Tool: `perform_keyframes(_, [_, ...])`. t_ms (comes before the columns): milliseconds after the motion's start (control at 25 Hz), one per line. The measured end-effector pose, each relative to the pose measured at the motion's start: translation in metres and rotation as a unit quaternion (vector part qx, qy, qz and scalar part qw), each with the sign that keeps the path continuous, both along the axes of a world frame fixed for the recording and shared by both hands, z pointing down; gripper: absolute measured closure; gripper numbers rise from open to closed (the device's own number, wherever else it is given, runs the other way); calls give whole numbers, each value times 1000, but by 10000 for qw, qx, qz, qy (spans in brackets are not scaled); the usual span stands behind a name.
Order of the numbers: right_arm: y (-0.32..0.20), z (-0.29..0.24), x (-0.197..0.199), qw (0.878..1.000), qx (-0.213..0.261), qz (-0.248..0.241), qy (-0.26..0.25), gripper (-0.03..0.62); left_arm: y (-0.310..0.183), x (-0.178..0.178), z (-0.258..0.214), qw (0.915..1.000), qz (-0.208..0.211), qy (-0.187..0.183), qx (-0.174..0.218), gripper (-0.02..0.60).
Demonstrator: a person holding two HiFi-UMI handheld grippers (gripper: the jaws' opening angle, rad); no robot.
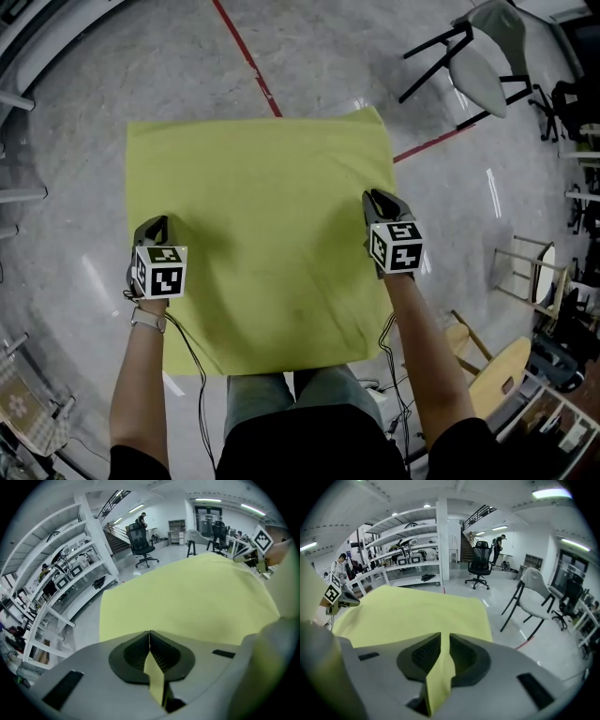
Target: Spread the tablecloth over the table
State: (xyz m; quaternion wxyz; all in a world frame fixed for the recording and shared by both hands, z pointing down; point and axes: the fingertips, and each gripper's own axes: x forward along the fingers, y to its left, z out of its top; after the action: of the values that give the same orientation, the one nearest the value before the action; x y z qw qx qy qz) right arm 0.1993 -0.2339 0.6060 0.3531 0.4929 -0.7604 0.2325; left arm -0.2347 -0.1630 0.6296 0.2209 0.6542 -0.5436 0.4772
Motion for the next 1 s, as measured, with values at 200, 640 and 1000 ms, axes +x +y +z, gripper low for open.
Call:
perform_keyframes(200, [33,8,23,9995,-155,275,-34,541,27,1,11,9998,-194,71,-60,568])
perform_keyframes(640, [42,31,28,9993,-334,88,157,568,6,-3,11,9991,-332,-31,253,571])
perform_keyframes(1000, [20,29,30,9997,-144,171,141,572,-30,-8,4,9948,-571,159,826,573])
